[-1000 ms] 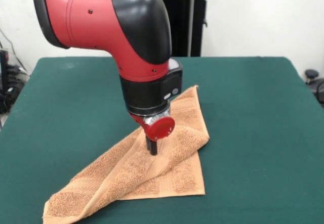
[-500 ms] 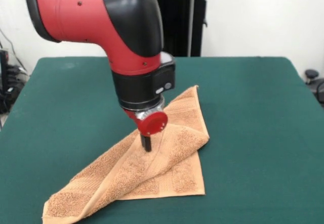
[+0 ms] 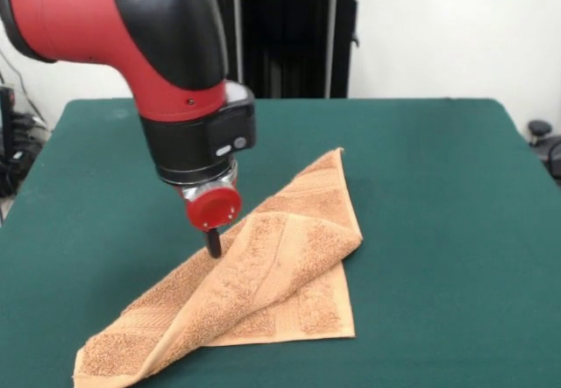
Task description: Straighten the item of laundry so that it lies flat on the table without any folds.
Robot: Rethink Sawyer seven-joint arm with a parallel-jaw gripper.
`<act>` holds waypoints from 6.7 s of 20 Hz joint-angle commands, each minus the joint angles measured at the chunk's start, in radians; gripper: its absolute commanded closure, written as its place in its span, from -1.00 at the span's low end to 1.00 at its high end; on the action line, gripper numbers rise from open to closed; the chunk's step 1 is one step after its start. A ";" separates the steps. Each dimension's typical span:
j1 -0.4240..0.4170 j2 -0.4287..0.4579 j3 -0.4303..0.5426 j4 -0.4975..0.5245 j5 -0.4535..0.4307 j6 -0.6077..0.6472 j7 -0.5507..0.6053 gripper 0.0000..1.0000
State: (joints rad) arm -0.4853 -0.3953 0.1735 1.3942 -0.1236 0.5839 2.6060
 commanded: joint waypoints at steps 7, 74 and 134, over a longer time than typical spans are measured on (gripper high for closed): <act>0.019 -0.006 0.171 0.119 -0.020 0.137 -0.138 -1.00; 0.060 0.125 0.024 0.241 -0.190 -0.219 -0.102 1.00; -0.336 -0.567 0.171 0.618 -0.249 0.280 -0.497 1.00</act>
State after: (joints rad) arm -0.7848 -0.8981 0.1736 1.8554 -0.3467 0.7413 2.5453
